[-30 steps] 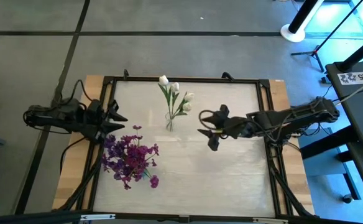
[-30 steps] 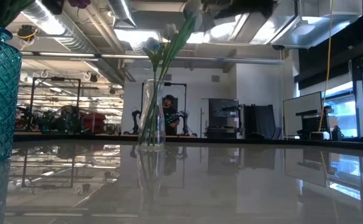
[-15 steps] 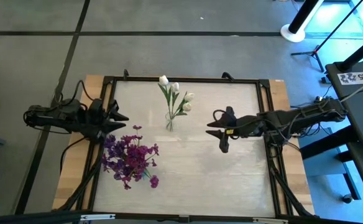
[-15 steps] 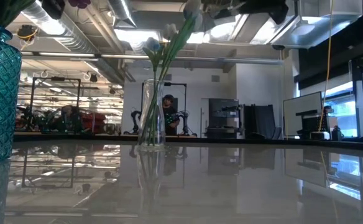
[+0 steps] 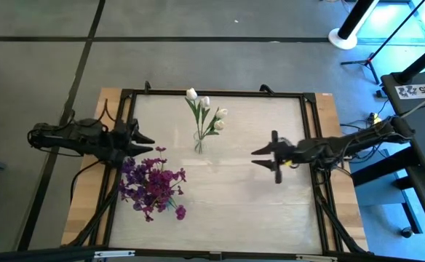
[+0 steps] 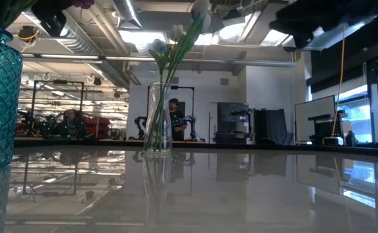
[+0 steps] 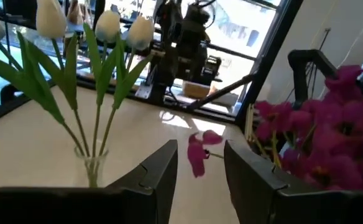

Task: Sort flowers into vase by color
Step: Return to Home Position

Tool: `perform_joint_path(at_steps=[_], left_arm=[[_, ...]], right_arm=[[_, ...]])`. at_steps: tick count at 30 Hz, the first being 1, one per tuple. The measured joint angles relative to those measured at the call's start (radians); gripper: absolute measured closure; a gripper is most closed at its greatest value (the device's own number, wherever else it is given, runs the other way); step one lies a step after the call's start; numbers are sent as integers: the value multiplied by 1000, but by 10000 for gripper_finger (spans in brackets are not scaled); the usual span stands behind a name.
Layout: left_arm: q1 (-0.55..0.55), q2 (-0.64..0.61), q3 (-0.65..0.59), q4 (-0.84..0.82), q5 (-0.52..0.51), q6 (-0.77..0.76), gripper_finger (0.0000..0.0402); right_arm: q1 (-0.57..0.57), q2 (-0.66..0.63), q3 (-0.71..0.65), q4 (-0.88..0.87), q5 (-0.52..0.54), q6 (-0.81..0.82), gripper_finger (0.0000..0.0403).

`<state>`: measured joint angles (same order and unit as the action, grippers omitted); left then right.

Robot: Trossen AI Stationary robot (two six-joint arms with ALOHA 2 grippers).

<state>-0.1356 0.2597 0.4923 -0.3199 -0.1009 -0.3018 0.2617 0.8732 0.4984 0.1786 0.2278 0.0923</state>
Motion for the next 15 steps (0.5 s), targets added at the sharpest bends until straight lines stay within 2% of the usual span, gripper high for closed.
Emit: perform_joint_path(at_steps=[4,8,11,15], left_arm=[[0,-20,-11,5,2,52,274],[0,-59,-91,63,2,57,274],[0,-94,-194,190,2,73,274],[0,-135,-307,378,2,110,274]], right_arm=[[0,-136,-179,215,-9,-32,269],[0,-247,-329,372,-30,-9,269],[0,-318,-411,453,-62,35,269],[0,-409,-485,443,-90,88,269]])
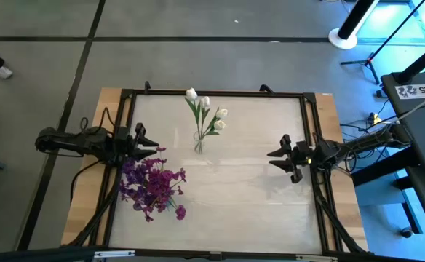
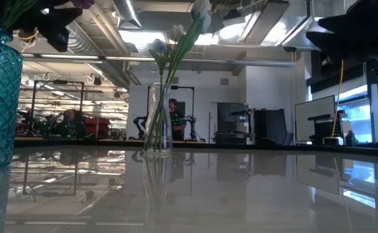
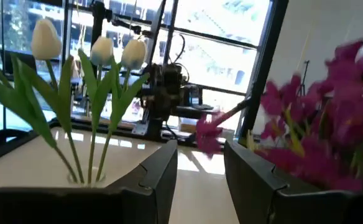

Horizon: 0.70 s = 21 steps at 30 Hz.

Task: Sort flowers into vase by color
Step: Return to Home Position

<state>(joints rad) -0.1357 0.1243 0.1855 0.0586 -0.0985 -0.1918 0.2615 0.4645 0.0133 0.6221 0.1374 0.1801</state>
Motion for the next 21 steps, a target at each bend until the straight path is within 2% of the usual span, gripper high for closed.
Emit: perform_joint_path(at_steps=[5,9,12,17,21], left_arm=[[0,-51,-71,20,0,12,274],[1,-125,-93,15,0,12,274],[9,-121,-98,-27,18,2,274],[11,-120,-122,-140,31,-14,274],[32,-118,-174,-55,48,-15,274]], right_arm=[[-64,-128,0,-136,-4,3,269],[-164,-233,-1,-213,-128,-5,269],[-245,-297,-1,-273,-211,0,269],[-349,-339,-2,-318,-264,-15,269],[-406,-338,-3,-321,-311,-34,269]])
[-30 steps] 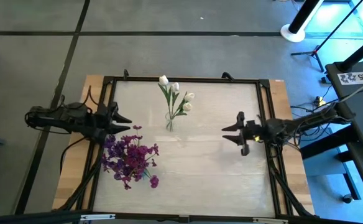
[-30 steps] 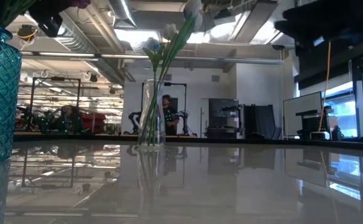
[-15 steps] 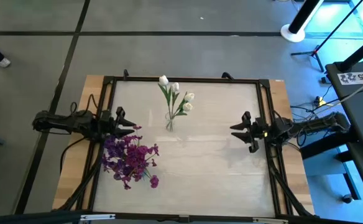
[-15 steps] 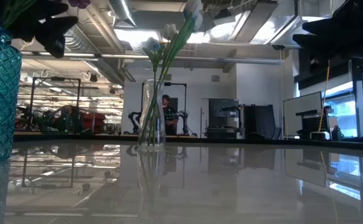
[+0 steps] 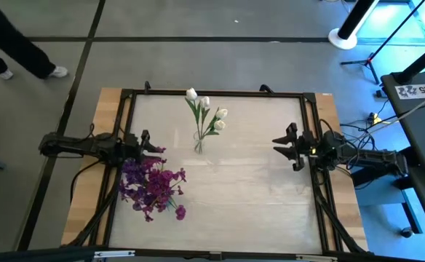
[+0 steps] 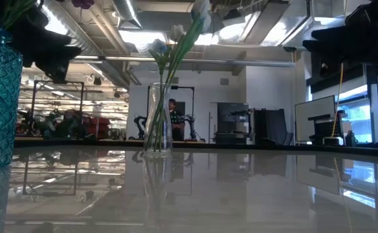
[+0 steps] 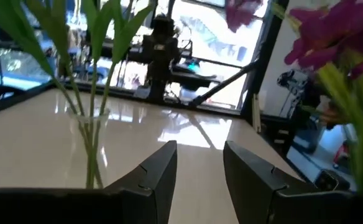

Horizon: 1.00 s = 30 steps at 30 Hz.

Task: Sort flowers into vase by color
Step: Return to Home Position

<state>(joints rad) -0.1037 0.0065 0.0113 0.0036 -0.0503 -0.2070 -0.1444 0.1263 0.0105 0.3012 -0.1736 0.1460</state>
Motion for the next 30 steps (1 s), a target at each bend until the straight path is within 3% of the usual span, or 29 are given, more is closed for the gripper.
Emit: perform_joint_path(at_steps=[9,17,30], left_arm=[[93,0,-4,8,33,28,274],[99,1,-4,8,35,34,274],[99,1,-4,8,35,34,274]], right_arm=[[-74,3,-1,-53,6,-152,269],[-72,4,-2,-262,66,-158,269],[-72,3,-2,-270,113,-151,269]])
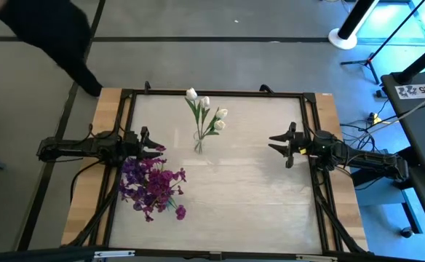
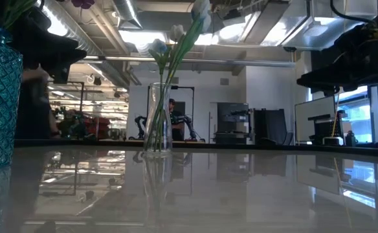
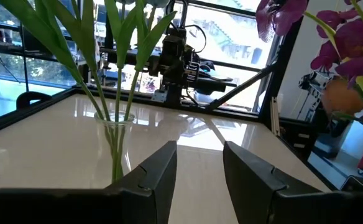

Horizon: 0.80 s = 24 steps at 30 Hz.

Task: Sort flowers into vase by color
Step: Return to Home Position

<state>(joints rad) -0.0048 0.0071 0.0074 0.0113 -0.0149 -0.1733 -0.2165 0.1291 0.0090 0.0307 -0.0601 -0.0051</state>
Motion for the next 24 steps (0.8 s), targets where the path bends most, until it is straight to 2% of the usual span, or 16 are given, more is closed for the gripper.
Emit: perform_joint_path(at_steps=[17,24], left_arm=[[0,0,0,-1,0,0,274],[0,0,0,-1,0,0,274]], right_arm=[[1,-2,0,-2,1,0,269],[71,-111,0,-3,6,0,269]])
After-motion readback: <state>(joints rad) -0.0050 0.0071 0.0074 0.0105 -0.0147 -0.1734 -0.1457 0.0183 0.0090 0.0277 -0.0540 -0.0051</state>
